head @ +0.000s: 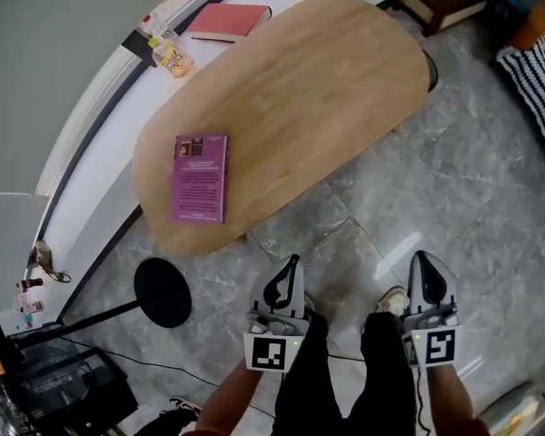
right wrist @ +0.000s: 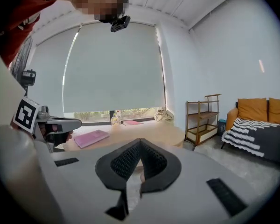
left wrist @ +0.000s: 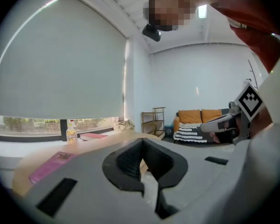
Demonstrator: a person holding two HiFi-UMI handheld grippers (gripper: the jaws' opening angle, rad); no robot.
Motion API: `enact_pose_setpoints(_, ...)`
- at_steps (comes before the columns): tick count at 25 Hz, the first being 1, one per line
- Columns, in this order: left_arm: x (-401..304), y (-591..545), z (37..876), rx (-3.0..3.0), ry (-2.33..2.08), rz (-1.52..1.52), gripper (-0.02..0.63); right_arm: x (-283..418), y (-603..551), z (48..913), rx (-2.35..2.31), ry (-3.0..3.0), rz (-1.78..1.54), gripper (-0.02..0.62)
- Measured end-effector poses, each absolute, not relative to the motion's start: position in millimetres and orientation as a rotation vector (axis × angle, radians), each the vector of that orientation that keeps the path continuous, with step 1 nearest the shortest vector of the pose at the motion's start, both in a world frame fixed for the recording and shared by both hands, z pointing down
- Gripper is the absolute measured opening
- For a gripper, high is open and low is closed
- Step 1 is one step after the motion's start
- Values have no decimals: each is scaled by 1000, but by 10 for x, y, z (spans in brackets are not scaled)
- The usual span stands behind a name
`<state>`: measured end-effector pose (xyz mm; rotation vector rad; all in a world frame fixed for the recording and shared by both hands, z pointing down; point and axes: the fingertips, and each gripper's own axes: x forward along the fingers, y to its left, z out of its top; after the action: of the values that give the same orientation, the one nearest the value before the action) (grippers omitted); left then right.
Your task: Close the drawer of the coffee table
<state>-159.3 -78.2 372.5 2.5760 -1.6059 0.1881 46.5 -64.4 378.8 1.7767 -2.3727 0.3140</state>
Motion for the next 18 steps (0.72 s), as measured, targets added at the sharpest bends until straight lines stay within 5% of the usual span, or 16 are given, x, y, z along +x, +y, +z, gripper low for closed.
enact_pose_setpoints(10, -1802, -526, 1497, 2441, -1715, 176, 6, 452, -499, 1580, 1819, -2363, 392, -3)
enact_pose_setpoints(18, -1792, -511, 495, 2446, -1814, 156, 6, 522, -581, 437, 1871, -2439, 277, -3)
